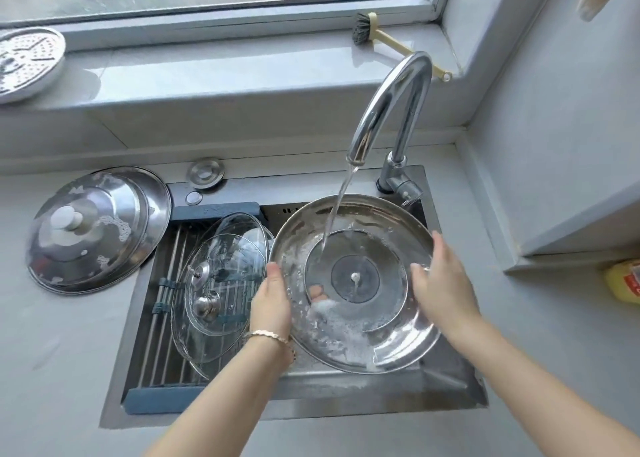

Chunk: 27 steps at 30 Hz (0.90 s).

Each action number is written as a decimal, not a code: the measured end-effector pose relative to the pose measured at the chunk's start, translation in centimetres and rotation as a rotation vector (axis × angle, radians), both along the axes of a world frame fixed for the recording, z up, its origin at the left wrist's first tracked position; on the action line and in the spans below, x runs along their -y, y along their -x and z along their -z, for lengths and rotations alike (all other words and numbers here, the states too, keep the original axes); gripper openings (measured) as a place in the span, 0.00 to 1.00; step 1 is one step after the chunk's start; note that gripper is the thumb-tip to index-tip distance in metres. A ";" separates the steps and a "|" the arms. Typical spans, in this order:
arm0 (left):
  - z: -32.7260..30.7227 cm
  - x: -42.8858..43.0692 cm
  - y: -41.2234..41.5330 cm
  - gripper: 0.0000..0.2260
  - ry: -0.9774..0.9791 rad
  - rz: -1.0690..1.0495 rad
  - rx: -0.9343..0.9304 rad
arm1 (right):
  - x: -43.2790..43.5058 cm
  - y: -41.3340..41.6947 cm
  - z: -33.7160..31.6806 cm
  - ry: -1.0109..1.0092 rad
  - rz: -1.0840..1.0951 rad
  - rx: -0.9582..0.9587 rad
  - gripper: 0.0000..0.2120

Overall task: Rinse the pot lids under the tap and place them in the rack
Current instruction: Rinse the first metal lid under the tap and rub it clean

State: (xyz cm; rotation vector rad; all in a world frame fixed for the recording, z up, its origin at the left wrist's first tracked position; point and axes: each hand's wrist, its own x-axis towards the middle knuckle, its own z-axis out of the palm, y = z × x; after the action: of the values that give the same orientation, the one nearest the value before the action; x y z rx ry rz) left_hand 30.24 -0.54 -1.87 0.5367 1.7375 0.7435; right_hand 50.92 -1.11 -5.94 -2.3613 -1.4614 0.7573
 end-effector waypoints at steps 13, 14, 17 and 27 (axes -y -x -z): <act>-1.1 -1.0 -0.2 0.22 -0.203 -0.034 -0.157 | -1.5 7.1 -0.5 -0.103 -1.031 0.119 0.37; -1.0 -0.7 -0.1 0.21 -0.204 -0.025 -0.162 | -2.1 6.4 -0.5 -0.104 -0.981 0.144 0.38; -1.0 0.1 -0.6 0.18 -0.201 -0.008 -0.148 | -4.1 6.0 -0.7 -0.078 -0.767 0.157 0.41; -1.3 -0.3 0.1 0.18 -0.162 0.023 -0.167 | -3.2 6.3 -0.9 -0.123 -1.012 0.149 0.37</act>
State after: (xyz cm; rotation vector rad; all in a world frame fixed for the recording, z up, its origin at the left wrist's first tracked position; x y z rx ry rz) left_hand 30.11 -0.28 -0.56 0.7460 1.8308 0.8475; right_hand 44.57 2.12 -5.01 -1.4921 -2.6897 0.6375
